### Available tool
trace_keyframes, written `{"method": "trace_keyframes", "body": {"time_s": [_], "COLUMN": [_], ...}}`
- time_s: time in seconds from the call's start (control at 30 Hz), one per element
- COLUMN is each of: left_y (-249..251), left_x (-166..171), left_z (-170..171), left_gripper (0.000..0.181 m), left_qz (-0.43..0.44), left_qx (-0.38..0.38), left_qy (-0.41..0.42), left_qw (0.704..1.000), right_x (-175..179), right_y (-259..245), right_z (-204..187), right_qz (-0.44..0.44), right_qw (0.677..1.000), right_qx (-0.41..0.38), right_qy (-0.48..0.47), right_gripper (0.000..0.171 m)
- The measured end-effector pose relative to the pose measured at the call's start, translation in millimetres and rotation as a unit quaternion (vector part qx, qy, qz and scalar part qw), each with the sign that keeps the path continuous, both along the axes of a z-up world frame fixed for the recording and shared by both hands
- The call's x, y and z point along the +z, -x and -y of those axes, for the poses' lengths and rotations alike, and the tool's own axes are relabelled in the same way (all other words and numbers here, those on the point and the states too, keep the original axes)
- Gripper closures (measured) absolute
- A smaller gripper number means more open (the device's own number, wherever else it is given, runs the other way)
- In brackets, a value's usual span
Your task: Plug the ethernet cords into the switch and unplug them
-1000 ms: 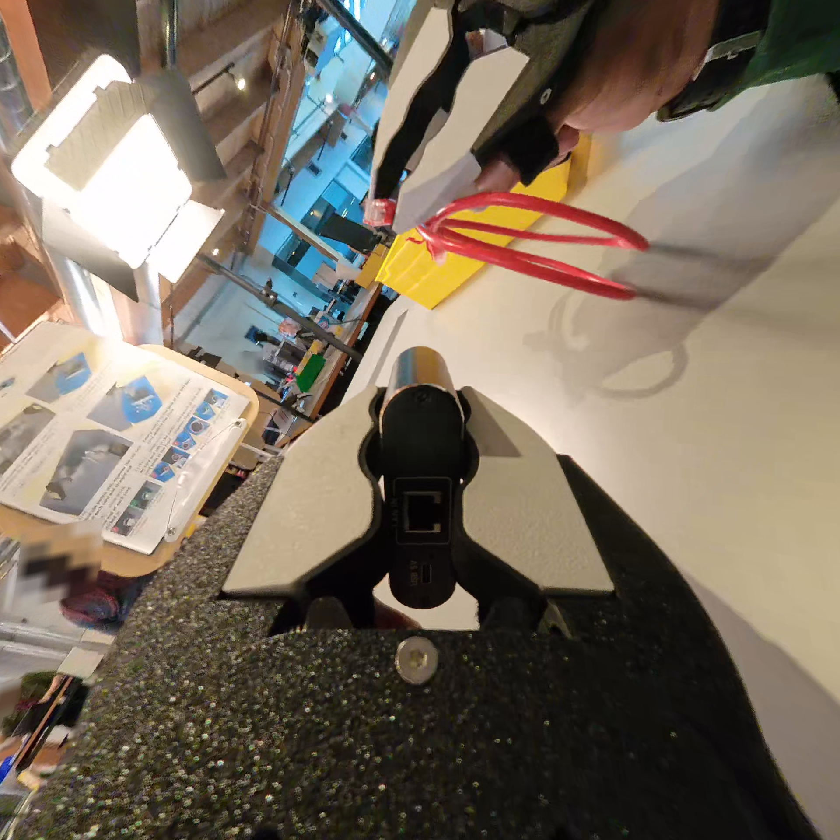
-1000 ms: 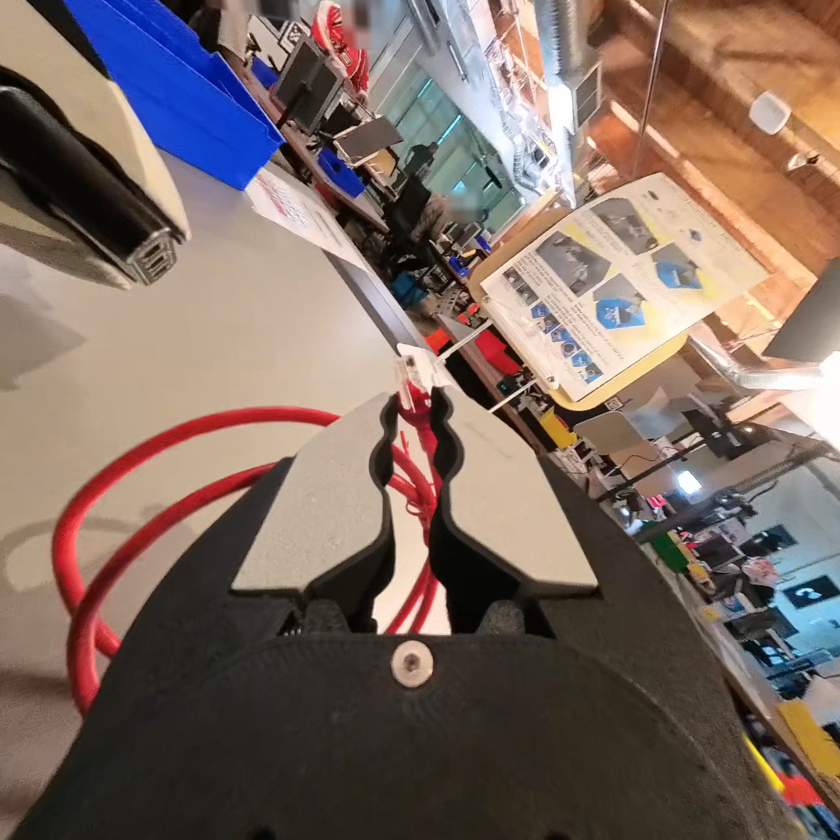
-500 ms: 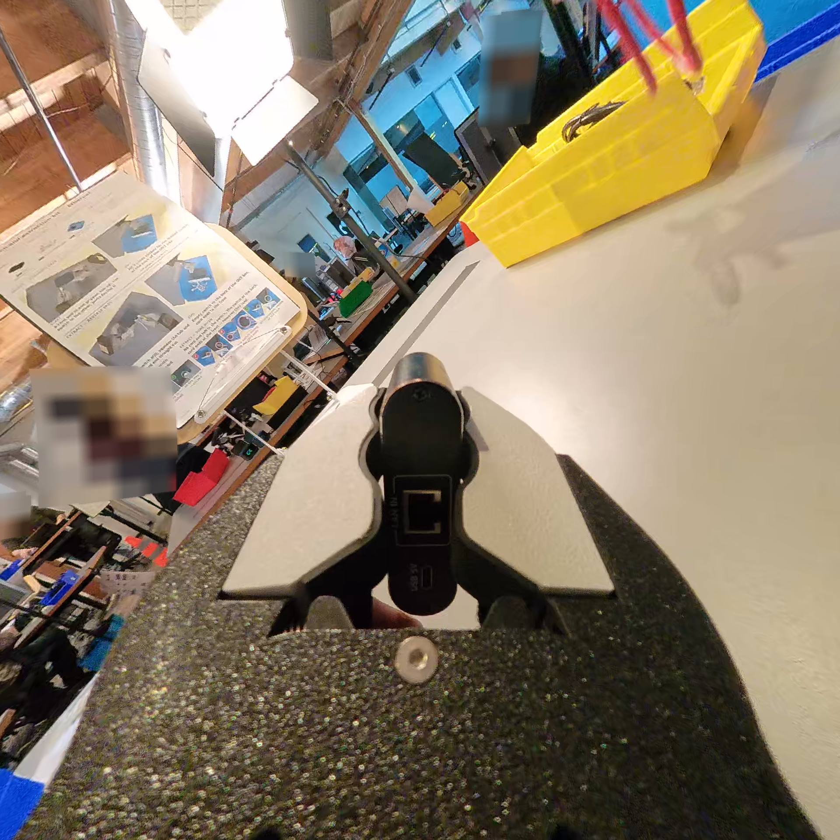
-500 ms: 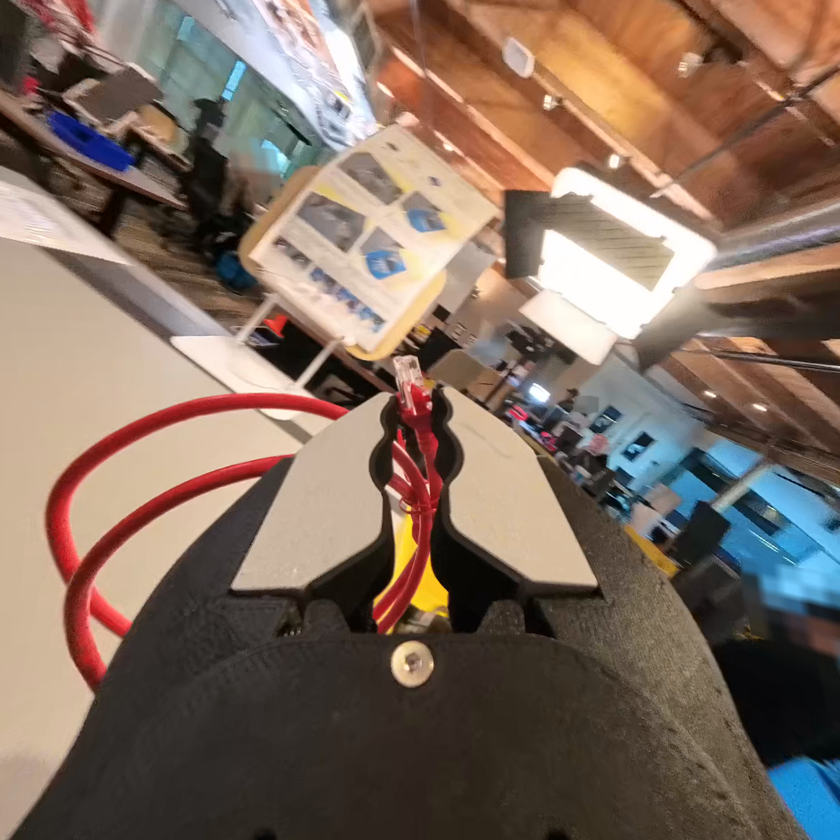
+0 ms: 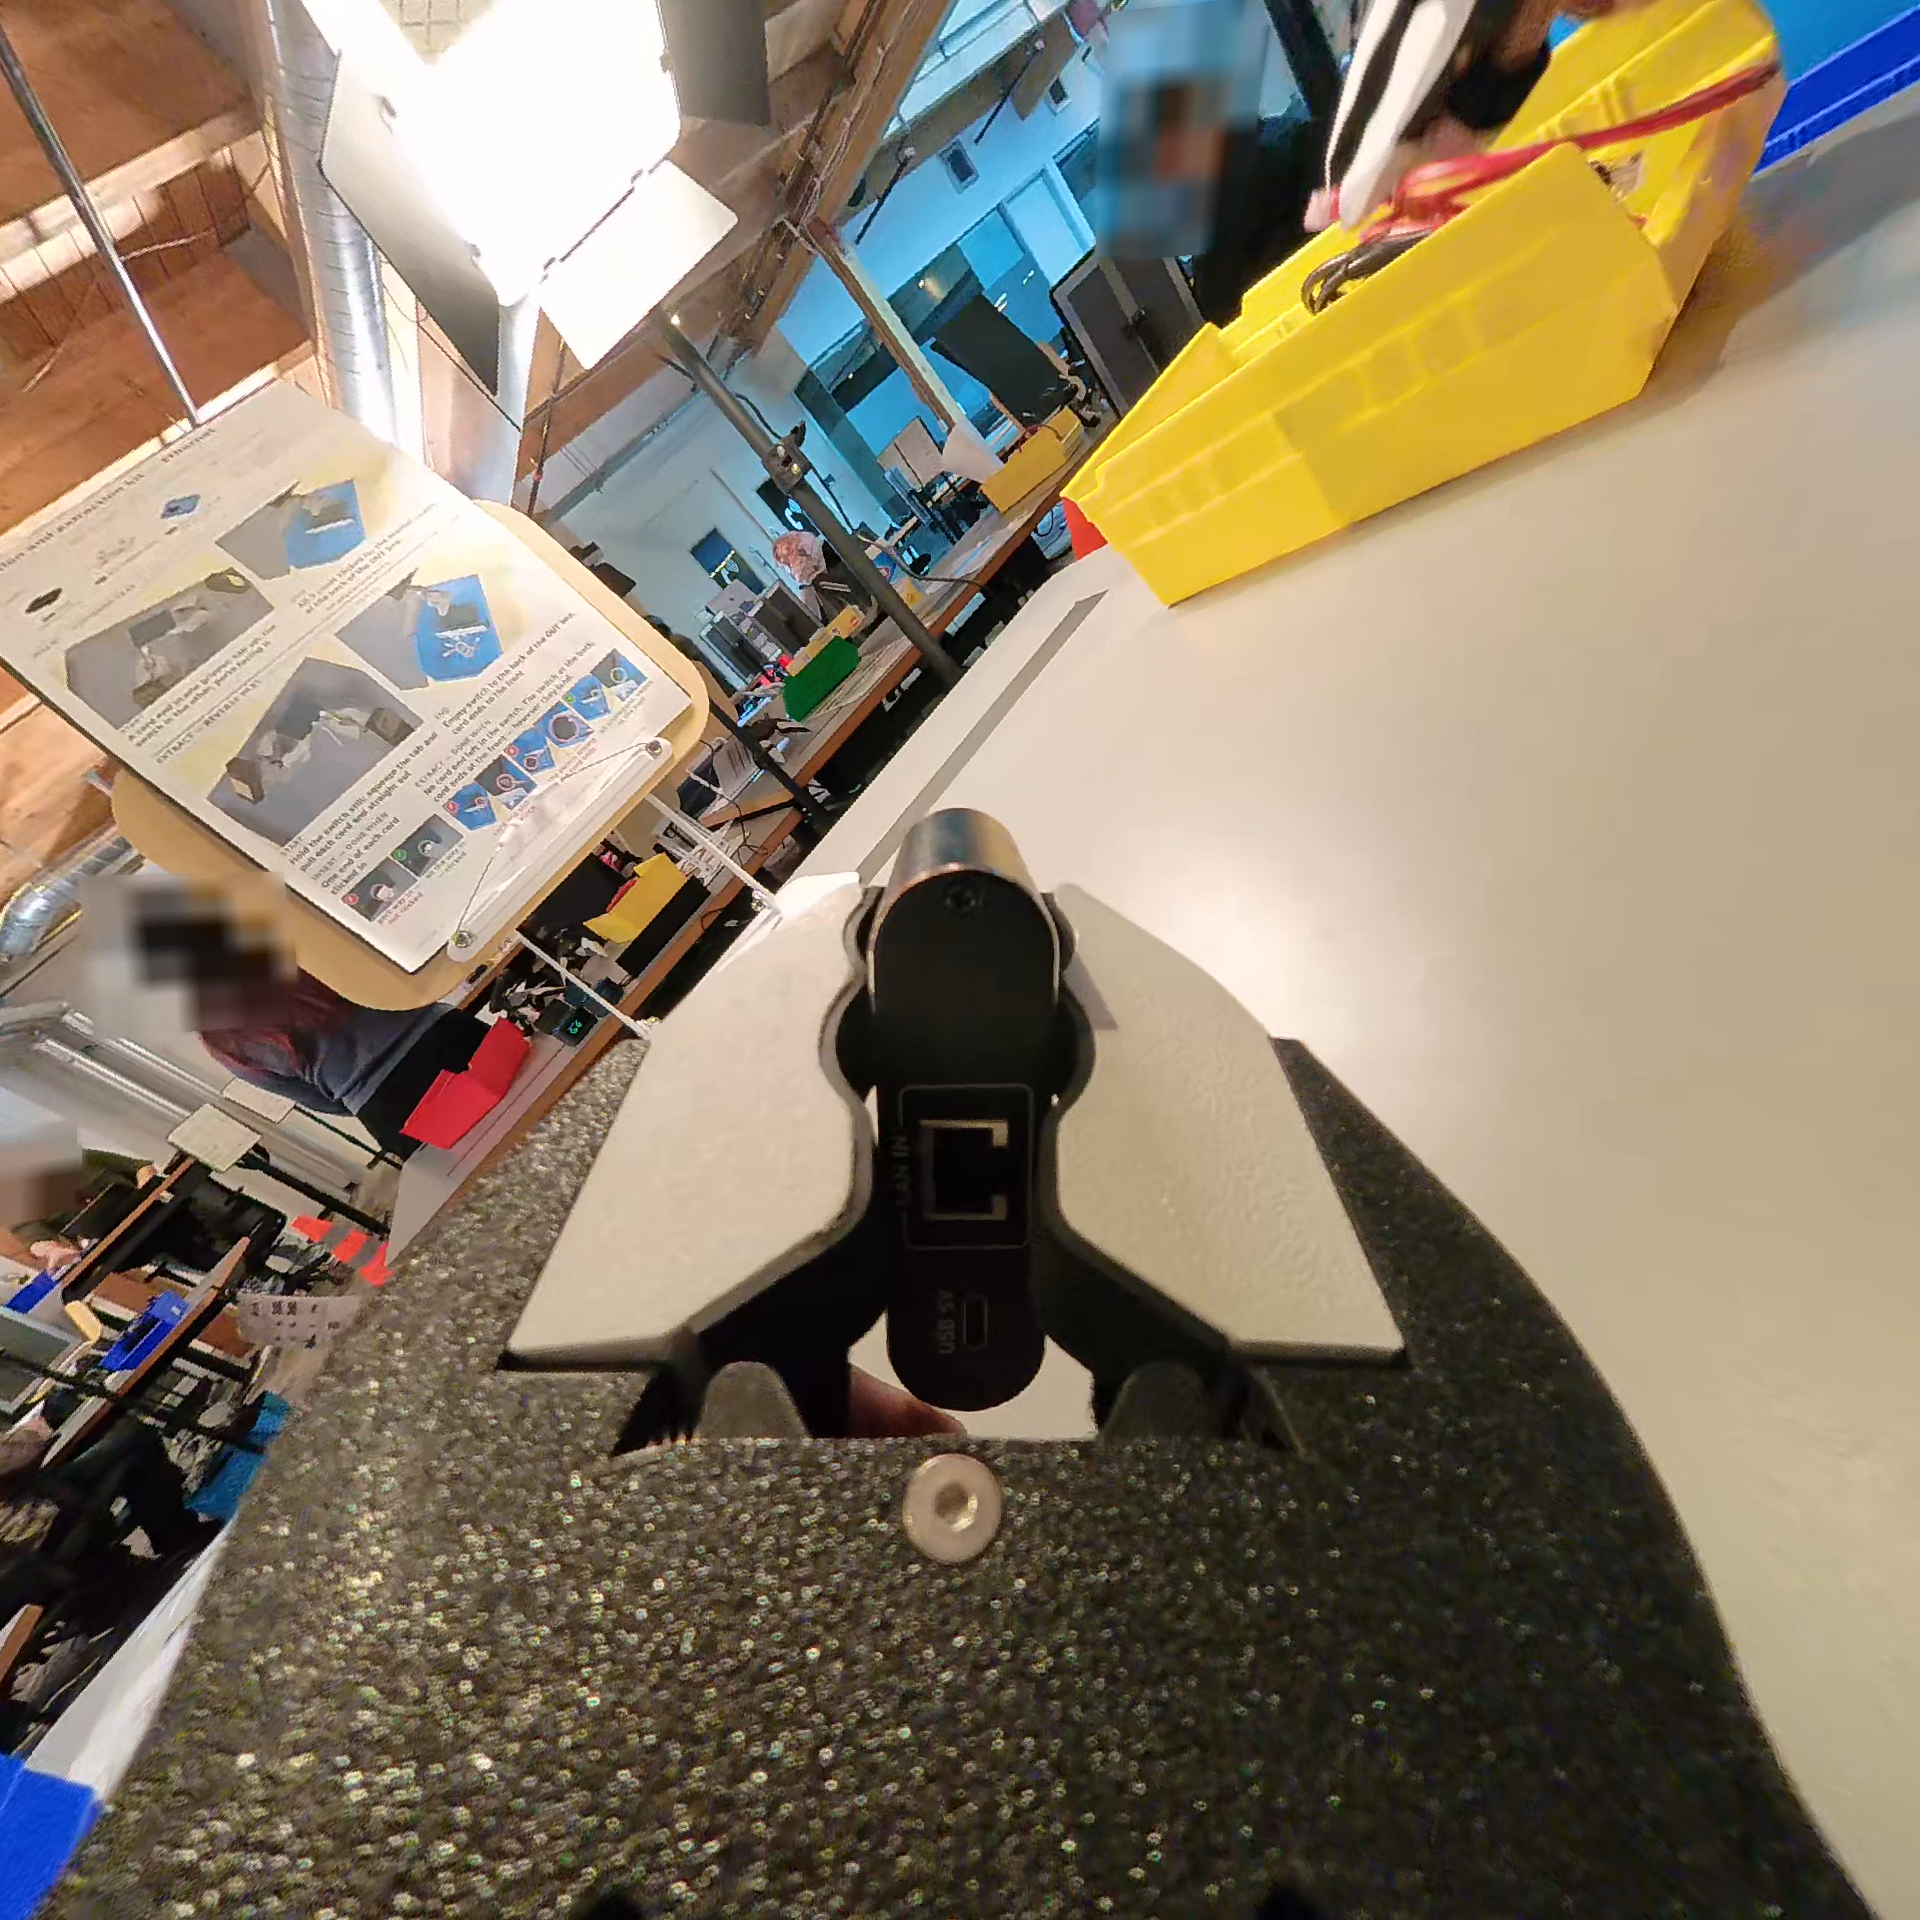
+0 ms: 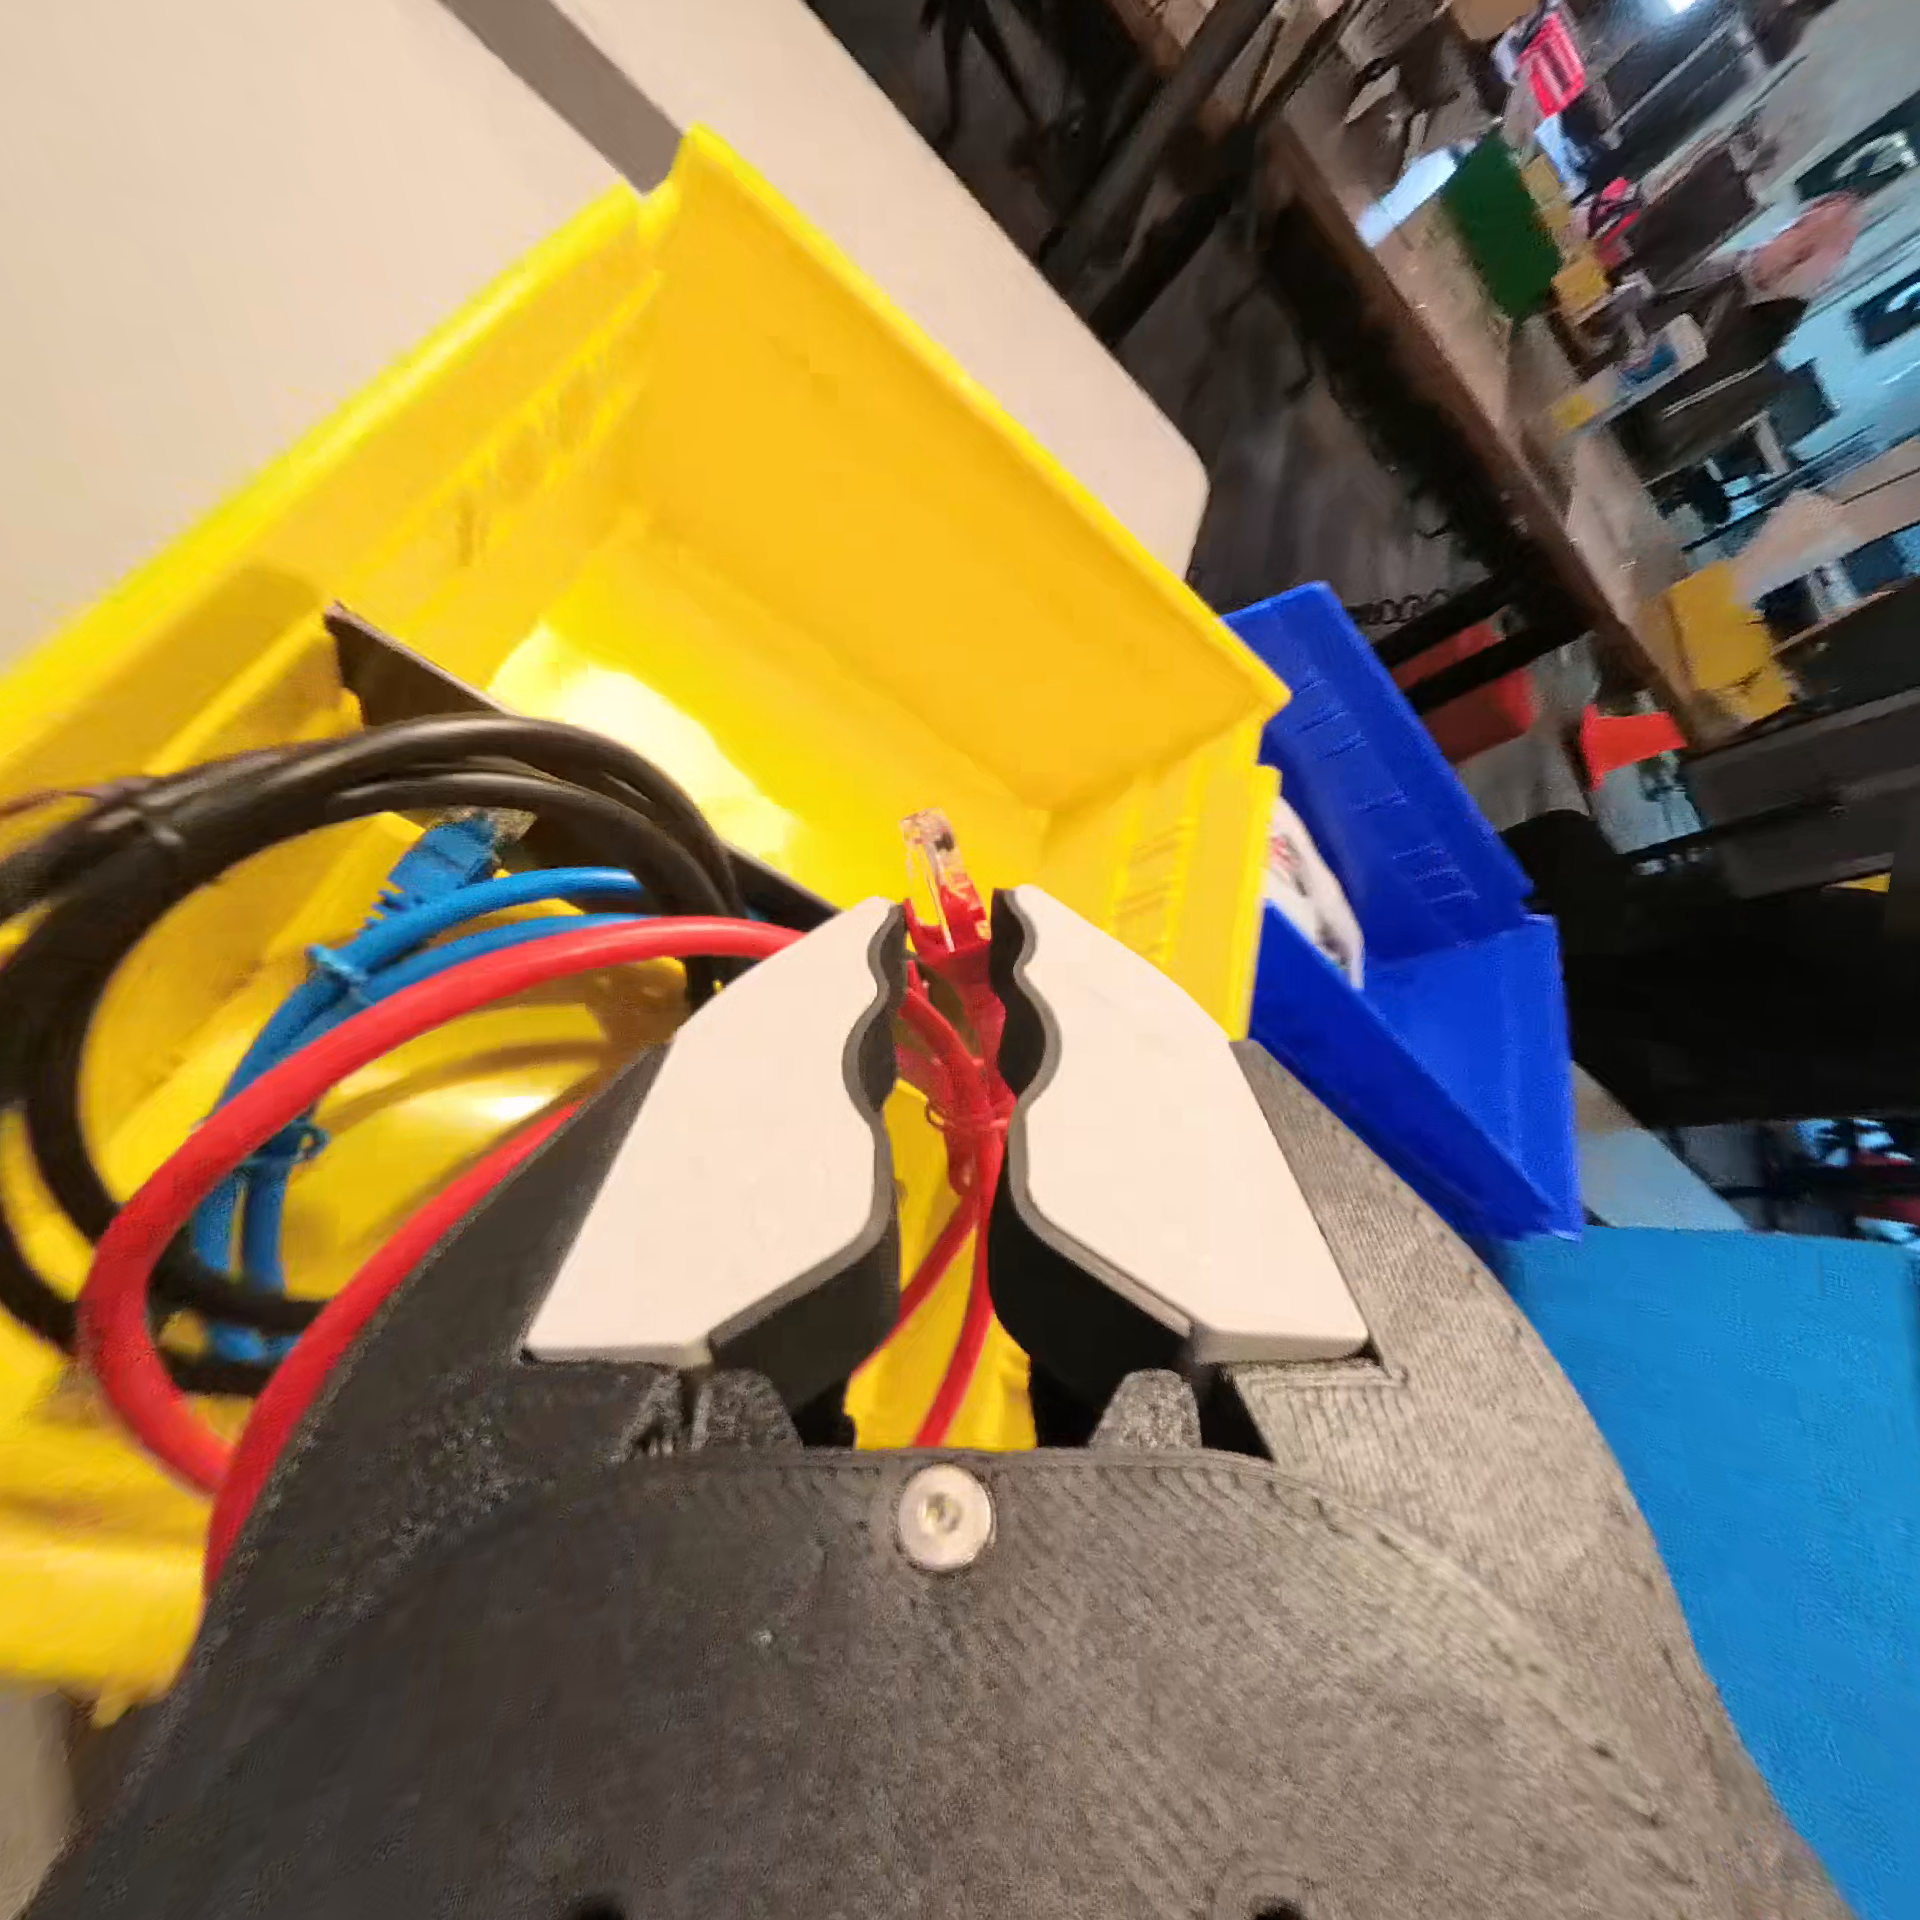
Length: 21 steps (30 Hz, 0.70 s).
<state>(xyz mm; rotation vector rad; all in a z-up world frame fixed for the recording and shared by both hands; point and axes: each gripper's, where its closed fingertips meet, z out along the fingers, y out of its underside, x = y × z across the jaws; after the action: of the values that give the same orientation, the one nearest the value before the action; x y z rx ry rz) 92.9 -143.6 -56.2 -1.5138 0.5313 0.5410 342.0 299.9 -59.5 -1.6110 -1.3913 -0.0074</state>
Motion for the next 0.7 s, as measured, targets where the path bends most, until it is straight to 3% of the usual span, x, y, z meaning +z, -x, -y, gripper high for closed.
{"method": "trace_keyframes", "body": {"time_s": [0.1, 0.27, 0.4, 0.47, 0.57, 0.7], "left_y": [2, 2, 1, -4, -15, -22], "left_x": [-4, 0, 7, 13, 15, 11], "left_z": [-2, -2, -1, -1, -7, -12], "left_gripper": [0.153, 0.149, 0.153, 0.153, 0.154, 0.154], "left_qz": [0.005, 0.057, 0.119, 0.174, 0.296, 0.432], "left_qx": [0.003, -0.011, -0.034, -0.067, -0.137, -0.202], "left_qy": [0.01, 0.004, -0.014, -0.024, -0.015, 0.02], "left_qw": [1.0, 0.998, 0.992, 0.982, 0.945, 0.879], "right_x": [-10, 63, 87, 93, 86, 42], "right_y": [11, -2, 7, 33, 95, 174], "right_z": [-3, 10, 39, 81, 178, 320], "right_qz": [-0.078, -0.216, -0.251, -0.271, -0.269, -0.232], "right_qw": [0.997, 0.974, 0.963, 0.954, 0.929, 0.875], "right_qx": [0.012, 0.019, 0.042, 0.095, 0.225, 0.405], "right_qy": [0.002, -0.065, -0.089, -0.088, -0.115, -0.124], "right_gripper": [0.152, 0.145, 0.142, 0.142, 0.143, 0.144]}}
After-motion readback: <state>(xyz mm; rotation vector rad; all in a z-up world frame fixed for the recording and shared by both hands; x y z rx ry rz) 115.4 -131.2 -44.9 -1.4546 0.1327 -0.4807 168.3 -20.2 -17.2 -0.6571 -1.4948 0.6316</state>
